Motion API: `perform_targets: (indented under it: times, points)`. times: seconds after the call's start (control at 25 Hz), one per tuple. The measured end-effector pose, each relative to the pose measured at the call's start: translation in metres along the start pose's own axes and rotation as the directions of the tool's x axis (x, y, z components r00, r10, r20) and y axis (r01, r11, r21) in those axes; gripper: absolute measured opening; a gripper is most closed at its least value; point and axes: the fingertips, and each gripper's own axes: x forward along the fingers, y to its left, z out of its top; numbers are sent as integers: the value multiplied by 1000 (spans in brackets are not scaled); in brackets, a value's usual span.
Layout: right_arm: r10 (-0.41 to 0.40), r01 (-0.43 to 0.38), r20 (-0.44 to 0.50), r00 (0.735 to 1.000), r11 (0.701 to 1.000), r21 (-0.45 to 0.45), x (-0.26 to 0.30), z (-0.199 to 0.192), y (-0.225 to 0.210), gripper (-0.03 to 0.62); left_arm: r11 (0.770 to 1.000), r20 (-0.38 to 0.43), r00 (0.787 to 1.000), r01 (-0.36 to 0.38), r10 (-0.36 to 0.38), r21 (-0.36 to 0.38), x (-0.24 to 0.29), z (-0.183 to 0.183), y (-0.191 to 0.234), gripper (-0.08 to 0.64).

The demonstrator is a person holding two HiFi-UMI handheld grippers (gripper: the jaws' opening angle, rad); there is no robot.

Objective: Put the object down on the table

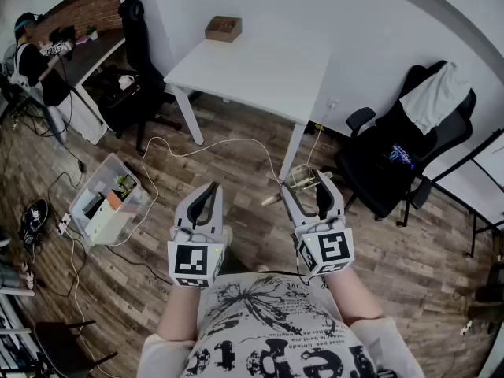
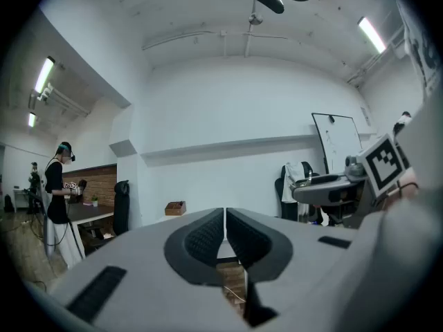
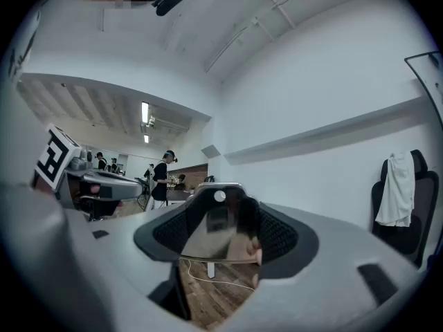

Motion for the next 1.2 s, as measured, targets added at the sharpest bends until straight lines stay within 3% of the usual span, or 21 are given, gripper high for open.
perform_targets:
  times: [0.44, 0.68, 0.96, 1.2]
  points:
    - [-2, 3, -28, 1000, 1000, 18, 14, -6, 3, 279, 1000, 8, 1000, 27, -27, -11, 7, -4, 6, 12]
    - [0, 3, -54, 999, 997, 71, 39, -17, 2, 279, 999, -8, 999, 34, -34, -16, 20, -12, 21, 12]
    - [1, 6, -106, 994, 998, 67, 117, -31, 12, 279, 998, -51, 999, 18, -21, -57, 62, -32, 87, 12]
    - [-38, 45, -101, 994, 997, 67, 211, -27, 14, 279, 997, -35, 999, 38, -40, -61, 127, -34, 164, 12]
